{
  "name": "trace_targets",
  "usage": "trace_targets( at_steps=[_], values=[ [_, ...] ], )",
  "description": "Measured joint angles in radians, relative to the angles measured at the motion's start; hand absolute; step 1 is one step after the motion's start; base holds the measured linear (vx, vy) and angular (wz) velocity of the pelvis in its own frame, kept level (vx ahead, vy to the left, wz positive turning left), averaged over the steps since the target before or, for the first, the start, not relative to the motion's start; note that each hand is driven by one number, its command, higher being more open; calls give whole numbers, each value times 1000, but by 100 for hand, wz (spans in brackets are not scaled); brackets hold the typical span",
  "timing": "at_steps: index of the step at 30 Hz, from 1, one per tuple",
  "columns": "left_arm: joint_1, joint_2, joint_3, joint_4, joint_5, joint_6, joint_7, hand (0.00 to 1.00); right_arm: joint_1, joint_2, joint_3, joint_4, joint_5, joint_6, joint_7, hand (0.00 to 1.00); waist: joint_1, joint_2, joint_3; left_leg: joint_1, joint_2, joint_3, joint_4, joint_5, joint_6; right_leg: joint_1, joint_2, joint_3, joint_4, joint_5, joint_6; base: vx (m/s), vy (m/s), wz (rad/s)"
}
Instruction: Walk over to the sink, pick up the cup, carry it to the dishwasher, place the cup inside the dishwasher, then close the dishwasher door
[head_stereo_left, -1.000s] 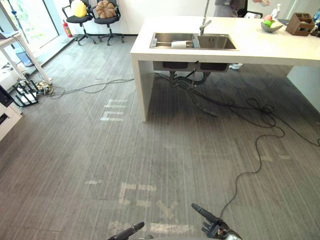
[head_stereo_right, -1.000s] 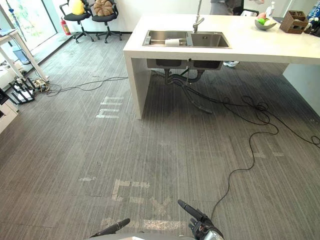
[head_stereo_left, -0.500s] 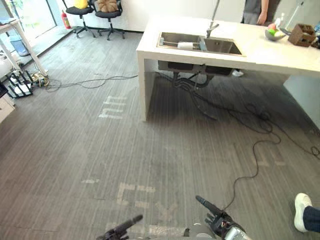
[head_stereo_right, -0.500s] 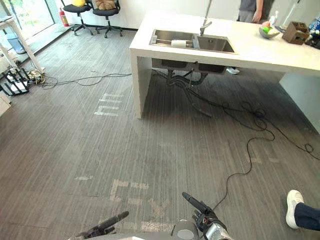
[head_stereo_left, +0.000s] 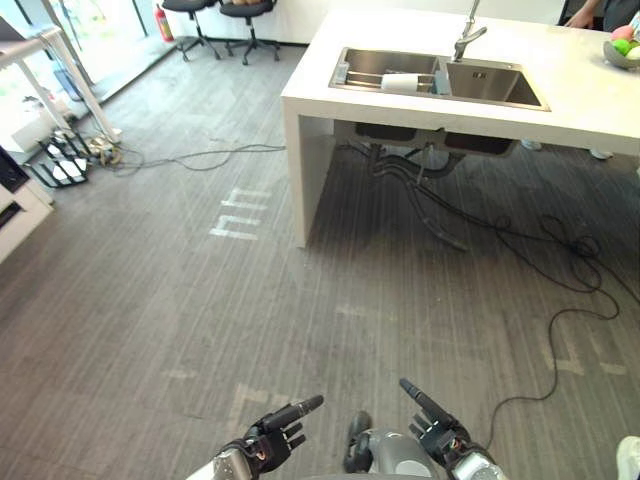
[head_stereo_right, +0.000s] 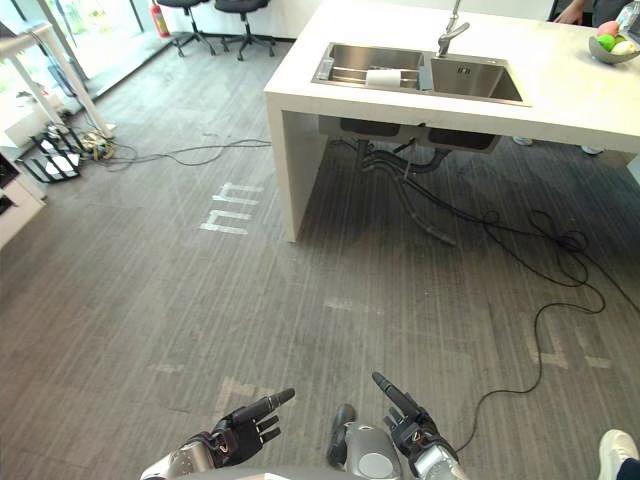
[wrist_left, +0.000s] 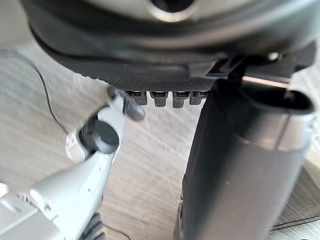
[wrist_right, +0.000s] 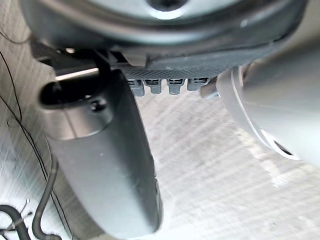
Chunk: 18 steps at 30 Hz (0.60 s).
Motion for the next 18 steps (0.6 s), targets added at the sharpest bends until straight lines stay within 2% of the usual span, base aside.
trace_targets(
  at_steps=[1, 2, 3, 4, 5, 6, 7, 8, 9, 10, 12, 13, 14, 15, 16, 17, 18],
  values=[
    [0, 0, 5, 0, 0, -5, -1, 100, 5, -2, 2, 3, -2, 0, 0, 100, 3, 1, -5, -40, 9, 1, 104, 1, -3, 15, 6, 2, -13, -5, -1, 395, -287, -14],
    [4, -3, 8, 0, 4, -23, -2, 100, 14, -16, 21, 9, -2, 0, 0, 100, 6, 19, -12, -129, 43, 11, 317, 37, -46, 52, 31, 8, -52, -7, -1, 409, -201, -37],
    [20, -17, 14, -11, 25, -66, -8, 100, 22, -46, 66, 17, -2, -7, 1, 100, 13, 65, -18, -261, 117, 28, 627, 127, -63, 112, 80, 29, -111, -10, -5, 431, -161, -53],
    [29, -25, 22, -24, 35, -94, -12, 100, 22, -63, 80, 29, -12, -8, 3, 100, 16, 89, -21, -325, 152, 38, 778, 129, -61, 140, 101, 49, -129, -16, -12, 396, -72, -58],
    [36, -29, 31, -29, 38, -116, -13, 100, 22, -68, 81, 41, -33, -10, 5, 100, 17, 99, -22, -356, 168, 51, 851, 125, -56, 161, 108, 63, -135, -23, -17, 329, -4, -58],
    [49, -29, 45, -43, 37, -148, -13, 100, 24, -76, 85, 55, -68, -14, 8, 100, 17, 103, -17, -400, 182, 73, 930, 112, -40, 210, 108, 91, -144, -35, -28, 417, -1, -61],
    [66, -28, 54, -73, 12, -172, 5, 100, 33, -77, 103, 59, -102, -14, 8, 100, 19, 98, -14, -443, 179, 79, 935, 103, -24, 254, 102, 117, -161, -45, -26, 487, 10, -60],
    [71, -29, 58, -89, -3, -181, 11, 100, 34, -78, 112, 60, -110, -13, 7, 100, 23, 96, -12, -464, 171, 78, 912, 98, -18, 271, 98, 130, -168, -48, -22, 393, 21, -63],
    [80, -32, 66, -123, -21, -186, 20, 100, 34, -81, 118, 62, -110, -12, 5, 100, 38, 90, -8, -499, 138, 75, 816, 93, -19, 302, 85, 159, -182, -46, -6, 296, 38, -50],
    [83, -34, 69, -134, -24, -186, 24, 100, 33, -81, 116, 62, -110, -10, 4, 100, 42, 86, -3, -505, 124, 74, 768, 88, -16, 316, 77, 168, -189, -46, -3, 374, 102, -71],
    [108, -52, 71, -207, -25, -199, 36, 100, -4, -79, 116, 54, -110, -11, 5, 100, 62, 65, 20, -512, 14, 79, 313, 98, -15, 365, 22, 213, -230, -46, 21, 426, 165, -70],
    [113, -58, 67, -226, -24, -204, 44, 100, -10, -80, 115, 47, -109, -13, 6, 100, 62, 64, 21, -508, -8, 79, 173, 133, -13, 373, 12, 215, -243, -47, 31, 321, 181, -35],
    [116, -69, 53, -267, -22, -221, 54, 100, -13, -82, 114, 29, -109, -19, 6, 100, 60, 72, 25, -503, -34, 82, -63, 226, -20, 402, 6, 212, -276, -50, 55, 333, 212, 5],
    [116, -72, 32, -322, -21, -235, 65, 100, -14, -83, 112, 26, -108, -24, 3, 100, 60, 86, 36, -518, -29, 94, -167, 255, -24, 445, 13, 201, -301, -67, 79, 341, 232, 21],
    [116, -71, 22, -350, -20, -238, 72, 100, -13, -83, 112, 28, -107, -24, 0, 100, 60, 91, 41, -530, -20, 110, -168, 252, -21, 467, 18, 192, -305, -82, 90, 360, 257, 42],
    [114, -67, 13, -404, -19, -238, 83, 100, -3, -83, 112, 36, -99, -24, -7, 100, 61, 95, 44, -540, -9, 144, -127, 297, 22, 510, 18, 173, -298, -128, 103, 389, 271, 54],
    [109, -57, 7, -465, -16, -238, 92, 100, 5, -74, 112, 37, -94, -20, -11, 100, 63, 83, 41, -546, -27, 166, -85, 356, 95, 526, -10, 158, -264, -180, 108, 410, 272, 55]
  ],
)
